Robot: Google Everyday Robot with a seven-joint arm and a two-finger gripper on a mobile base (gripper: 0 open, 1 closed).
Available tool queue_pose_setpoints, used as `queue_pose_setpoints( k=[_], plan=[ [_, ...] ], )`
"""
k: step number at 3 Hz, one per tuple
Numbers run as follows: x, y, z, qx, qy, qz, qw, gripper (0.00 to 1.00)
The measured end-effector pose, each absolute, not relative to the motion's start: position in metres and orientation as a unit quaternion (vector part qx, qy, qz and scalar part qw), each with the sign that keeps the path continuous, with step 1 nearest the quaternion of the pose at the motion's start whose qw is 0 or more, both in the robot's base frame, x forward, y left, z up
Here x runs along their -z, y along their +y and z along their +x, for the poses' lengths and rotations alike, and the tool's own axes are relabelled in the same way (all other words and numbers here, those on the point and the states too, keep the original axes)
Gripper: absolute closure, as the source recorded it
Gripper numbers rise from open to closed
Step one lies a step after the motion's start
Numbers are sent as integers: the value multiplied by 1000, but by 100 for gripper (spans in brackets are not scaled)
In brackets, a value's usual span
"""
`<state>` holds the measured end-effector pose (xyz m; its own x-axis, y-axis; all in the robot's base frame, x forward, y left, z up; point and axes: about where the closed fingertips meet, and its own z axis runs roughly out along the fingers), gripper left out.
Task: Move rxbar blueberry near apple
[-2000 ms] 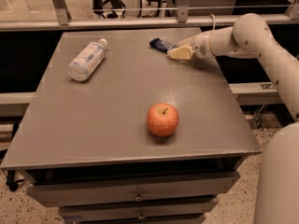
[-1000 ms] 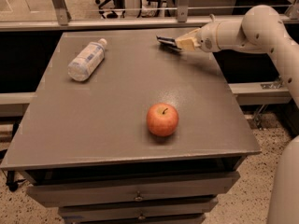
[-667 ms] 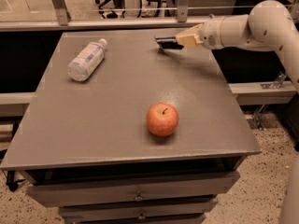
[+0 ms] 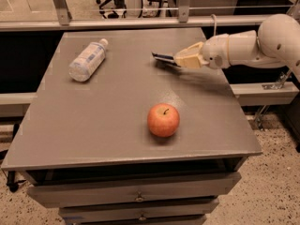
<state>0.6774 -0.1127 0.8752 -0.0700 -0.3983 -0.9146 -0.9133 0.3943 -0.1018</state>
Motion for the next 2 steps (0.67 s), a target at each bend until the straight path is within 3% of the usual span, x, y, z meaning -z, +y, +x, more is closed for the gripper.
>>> queue_pose_setpoints(
  k=[2],
  plan=[
    [-860,-131,588,-305,659,-521,449,100]
  ],
)
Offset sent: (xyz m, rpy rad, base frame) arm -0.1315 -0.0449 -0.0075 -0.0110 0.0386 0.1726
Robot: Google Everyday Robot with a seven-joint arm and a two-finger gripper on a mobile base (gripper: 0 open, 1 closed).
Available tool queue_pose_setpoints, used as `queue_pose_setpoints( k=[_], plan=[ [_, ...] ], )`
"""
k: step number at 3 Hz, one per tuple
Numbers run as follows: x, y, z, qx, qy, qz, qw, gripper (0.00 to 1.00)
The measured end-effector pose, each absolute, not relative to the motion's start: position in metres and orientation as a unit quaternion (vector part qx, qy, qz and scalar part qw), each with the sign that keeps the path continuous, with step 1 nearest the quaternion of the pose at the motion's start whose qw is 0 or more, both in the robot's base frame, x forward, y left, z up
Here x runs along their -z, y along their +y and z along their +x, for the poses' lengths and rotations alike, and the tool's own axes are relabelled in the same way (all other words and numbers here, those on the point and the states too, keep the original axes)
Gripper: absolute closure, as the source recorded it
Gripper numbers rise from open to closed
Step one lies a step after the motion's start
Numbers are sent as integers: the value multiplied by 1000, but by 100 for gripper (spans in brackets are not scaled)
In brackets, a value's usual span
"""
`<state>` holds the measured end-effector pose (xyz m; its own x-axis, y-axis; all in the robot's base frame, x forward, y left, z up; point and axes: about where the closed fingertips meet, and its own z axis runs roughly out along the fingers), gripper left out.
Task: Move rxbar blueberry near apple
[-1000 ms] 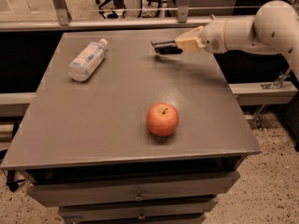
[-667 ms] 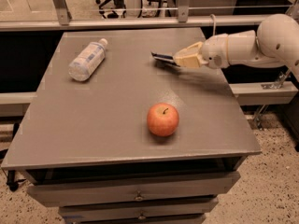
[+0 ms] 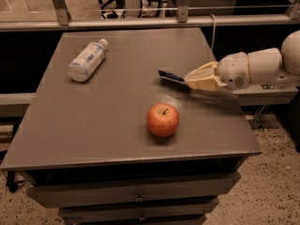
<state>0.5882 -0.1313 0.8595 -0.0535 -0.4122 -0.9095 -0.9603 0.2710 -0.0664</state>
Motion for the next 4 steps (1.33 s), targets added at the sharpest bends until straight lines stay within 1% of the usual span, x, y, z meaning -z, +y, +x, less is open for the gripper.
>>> queue_pose_setpoints(
  k=[1,3,4],
  plan=[
    [-874,-144,566,-316,641,-539,445,100],
    [-886,-141,528,-368,596,-582,413,100],
    [-878,-133,514,-389,583,-602,384,83]
  ],
)
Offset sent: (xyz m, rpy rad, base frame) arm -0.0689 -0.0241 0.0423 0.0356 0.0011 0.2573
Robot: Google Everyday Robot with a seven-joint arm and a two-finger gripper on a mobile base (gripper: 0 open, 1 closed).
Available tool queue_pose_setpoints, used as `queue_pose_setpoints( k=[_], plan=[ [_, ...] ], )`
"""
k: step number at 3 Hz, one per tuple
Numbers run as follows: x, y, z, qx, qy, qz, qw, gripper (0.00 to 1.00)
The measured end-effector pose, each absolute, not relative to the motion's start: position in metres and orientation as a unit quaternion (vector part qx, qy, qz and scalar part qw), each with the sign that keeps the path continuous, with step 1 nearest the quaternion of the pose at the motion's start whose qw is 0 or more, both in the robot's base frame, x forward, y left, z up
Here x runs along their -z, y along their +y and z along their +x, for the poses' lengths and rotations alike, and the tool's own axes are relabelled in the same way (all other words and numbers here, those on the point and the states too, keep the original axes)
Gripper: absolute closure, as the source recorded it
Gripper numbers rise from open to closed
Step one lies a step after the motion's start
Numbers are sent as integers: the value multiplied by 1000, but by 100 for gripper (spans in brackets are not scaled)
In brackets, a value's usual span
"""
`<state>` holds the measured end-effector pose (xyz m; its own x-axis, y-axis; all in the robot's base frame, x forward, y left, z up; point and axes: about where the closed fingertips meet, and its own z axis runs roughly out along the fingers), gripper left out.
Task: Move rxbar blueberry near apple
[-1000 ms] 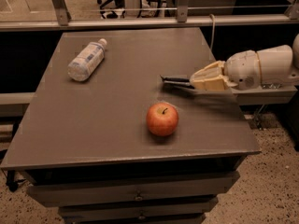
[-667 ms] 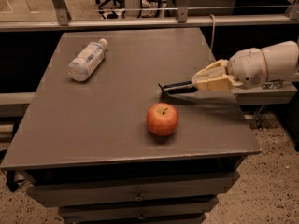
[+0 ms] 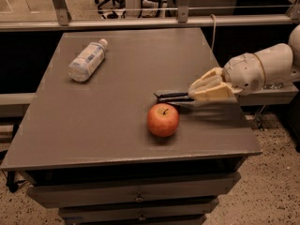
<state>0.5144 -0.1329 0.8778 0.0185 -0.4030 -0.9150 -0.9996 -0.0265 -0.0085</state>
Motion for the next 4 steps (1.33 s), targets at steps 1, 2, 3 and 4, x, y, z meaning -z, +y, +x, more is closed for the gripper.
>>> queue_pose_setpoints(
  k=[1,2,3,4],
  plan=[
    [-872,-127,510,-397,576,-612,369,60],
    [-869,-127,509,-398,574,-618,361,36],
    [-867,-128,510,-394,575,-621,358,13],
    [-868,-135,513,-382,580,-623,359,0]
  ],
)
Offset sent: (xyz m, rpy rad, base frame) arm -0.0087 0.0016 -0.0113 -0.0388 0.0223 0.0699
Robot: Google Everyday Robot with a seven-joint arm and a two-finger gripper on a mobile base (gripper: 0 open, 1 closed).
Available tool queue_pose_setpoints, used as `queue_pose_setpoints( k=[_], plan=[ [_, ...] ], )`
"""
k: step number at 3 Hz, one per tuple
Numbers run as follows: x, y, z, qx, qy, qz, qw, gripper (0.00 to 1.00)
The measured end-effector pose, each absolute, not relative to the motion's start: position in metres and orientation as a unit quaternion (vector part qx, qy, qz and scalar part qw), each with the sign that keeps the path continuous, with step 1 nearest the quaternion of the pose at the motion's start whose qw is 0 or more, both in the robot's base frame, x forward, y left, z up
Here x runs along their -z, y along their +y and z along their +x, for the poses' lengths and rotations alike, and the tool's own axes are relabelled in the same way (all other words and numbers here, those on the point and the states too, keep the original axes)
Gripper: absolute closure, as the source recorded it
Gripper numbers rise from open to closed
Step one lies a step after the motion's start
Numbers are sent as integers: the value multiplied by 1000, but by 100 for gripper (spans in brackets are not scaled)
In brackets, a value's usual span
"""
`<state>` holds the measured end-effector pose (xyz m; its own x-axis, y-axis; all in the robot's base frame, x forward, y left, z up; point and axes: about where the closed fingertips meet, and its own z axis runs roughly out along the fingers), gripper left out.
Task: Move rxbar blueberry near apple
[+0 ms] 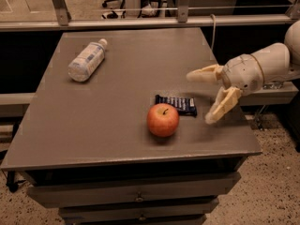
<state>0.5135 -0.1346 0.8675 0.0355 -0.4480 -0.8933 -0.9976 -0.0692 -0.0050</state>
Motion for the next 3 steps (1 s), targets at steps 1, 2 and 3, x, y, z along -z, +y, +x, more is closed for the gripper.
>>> queue_pose_setpoints(
  k=[1,2,3],
  plan=[
    [-869,-159,535,-343,612,-602,381,0],
    [-884,-199,574,-280,649,-559,434,0],
    [-924,-233,620,-219,653,-504,521,0]
  ],
)
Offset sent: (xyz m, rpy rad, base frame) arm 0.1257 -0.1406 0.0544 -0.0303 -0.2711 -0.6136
